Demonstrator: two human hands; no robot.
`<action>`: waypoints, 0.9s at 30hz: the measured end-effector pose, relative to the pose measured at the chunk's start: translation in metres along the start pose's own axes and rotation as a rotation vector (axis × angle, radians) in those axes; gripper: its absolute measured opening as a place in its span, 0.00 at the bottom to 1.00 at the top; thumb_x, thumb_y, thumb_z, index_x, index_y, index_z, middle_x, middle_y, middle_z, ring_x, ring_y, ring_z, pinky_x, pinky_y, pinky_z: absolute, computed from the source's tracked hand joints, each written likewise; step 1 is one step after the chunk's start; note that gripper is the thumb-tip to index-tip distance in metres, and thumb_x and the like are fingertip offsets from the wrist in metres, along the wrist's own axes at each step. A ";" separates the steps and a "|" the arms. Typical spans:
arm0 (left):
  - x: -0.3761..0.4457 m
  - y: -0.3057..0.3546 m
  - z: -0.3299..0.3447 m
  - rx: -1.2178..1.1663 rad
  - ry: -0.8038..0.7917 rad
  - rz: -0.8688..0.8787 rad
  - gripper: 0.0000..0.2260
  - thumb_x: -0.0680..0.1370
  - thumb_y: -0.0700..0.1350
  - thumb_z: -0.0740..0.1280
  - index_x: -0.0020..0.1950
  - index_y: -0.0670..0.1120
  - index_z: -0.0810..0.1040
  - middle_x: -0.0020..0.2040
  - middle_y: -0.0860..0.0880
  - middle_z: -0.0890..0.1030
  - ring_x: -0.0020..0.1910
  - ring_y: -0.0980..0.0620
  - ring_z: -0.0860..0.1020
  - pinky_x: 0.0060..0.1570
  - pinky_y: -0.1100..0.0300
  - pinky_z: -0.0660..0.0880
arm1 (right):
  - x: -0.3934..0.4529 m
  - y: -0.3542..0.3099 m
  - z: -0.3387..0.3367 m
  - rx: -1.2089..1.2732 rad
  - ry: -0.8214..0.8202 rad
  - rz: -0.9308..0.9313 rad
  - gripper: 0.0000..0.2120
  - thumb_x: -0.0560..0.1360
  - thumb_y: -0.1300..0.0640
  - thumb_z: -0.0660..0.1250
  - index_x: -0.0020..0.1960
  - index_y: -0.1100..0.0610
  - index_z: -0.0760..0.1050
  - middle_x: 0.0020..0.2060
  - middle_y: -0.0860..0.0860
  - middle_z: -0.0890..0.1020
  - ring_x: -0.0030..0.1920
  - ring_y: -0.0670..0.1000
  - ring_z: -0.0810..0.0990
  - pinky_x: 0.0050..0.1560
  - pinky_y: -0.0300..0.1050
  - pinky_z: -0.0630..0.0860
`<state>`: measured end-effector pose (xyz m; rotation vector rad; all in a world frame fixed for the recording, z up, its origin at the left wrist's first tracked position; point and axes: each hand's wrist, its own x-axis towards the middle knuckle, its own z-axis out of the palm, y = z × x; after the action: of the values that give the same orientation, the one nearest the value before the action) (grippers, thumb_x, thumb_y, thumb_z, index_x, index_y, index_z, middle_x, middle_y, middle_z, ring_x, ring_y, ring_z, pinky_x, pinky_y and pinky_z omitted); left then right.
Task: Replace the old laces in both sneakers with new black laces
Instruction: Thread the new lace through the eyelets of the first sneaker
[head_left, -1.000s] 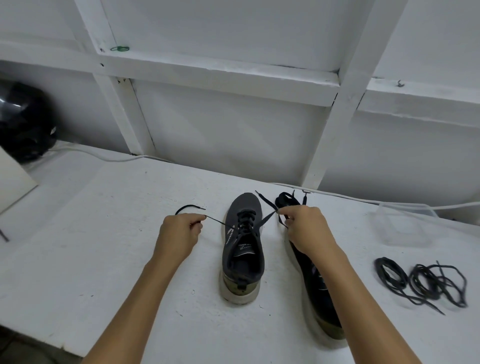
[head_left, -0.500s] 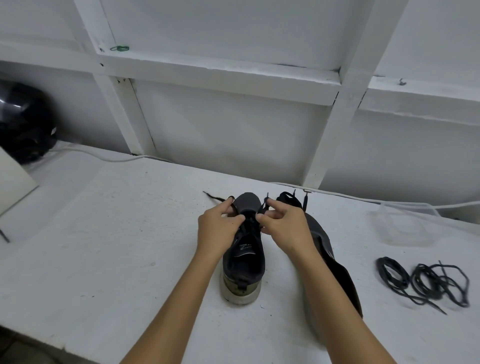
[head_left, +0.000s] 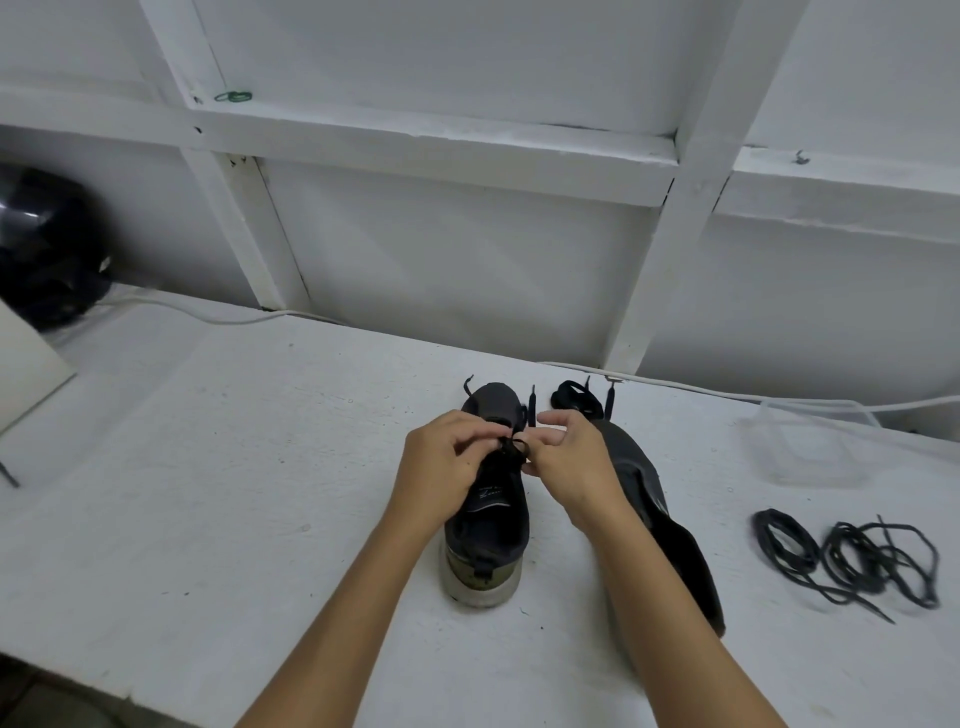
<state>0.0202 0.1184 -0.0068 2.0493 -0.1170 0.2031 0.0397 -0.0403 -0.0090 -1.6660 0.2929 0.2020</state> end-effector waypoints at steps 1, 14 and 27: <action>0.000 -0.001 0.001 -0.005 0.002 -0.008 0.10 0.77 0.37 0.71 0.51 0.50 0.87 0.48 0.59 0.83 0.51 0.64 0.80 0.52 0.74 0.73 | 0.000 0.002 0.001 -0.007 0.011 -0.006 0.14 0.77 0.62 0.72 0.58 0.54 0.70 0.48 0.50 0.87 0.46 0.52 0.86 0.53 0.50 0.84; 0.008 -0.003 0.002 0.026 0.010 -0.031 0.06 0.76 0.40 0.73 0.50 0.49 0.87 0.46 0.56 0.84 0.46 0.62 0.81 0.49 0.69 0.76 | -0.005 0.001 0.002 0.116 -0.142 -0.061 0.10 0.79 0.62 0.70 0.50 0.47 0.84 0.44 0.45 0.88 0.45 0.42 0.85 0.44 0.36 0.79; 0.020 -0.006 -0.016 -0.332 -0.366 -0.417 0.05 0.79 0.45 0.69 0.50 0.49 0.73 0.44 0.52 0.85 0.45 0.52 0.78 0.45 0.57 0.70 | 0.000 0.003 -0.004 -0.078 -0.176 -0.214 0.13 0.80 0.64 0.69 0.45 0.47 0.84 0.39 0.46 0.85 0.42 0.48 0.83 0.47 0.42 0.82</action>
<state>0.0391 0.1352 -0.0010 1.7136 0.0512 -0.4258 0.0389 -0.0443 -0.0117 -1.7300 -0.0265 0.1998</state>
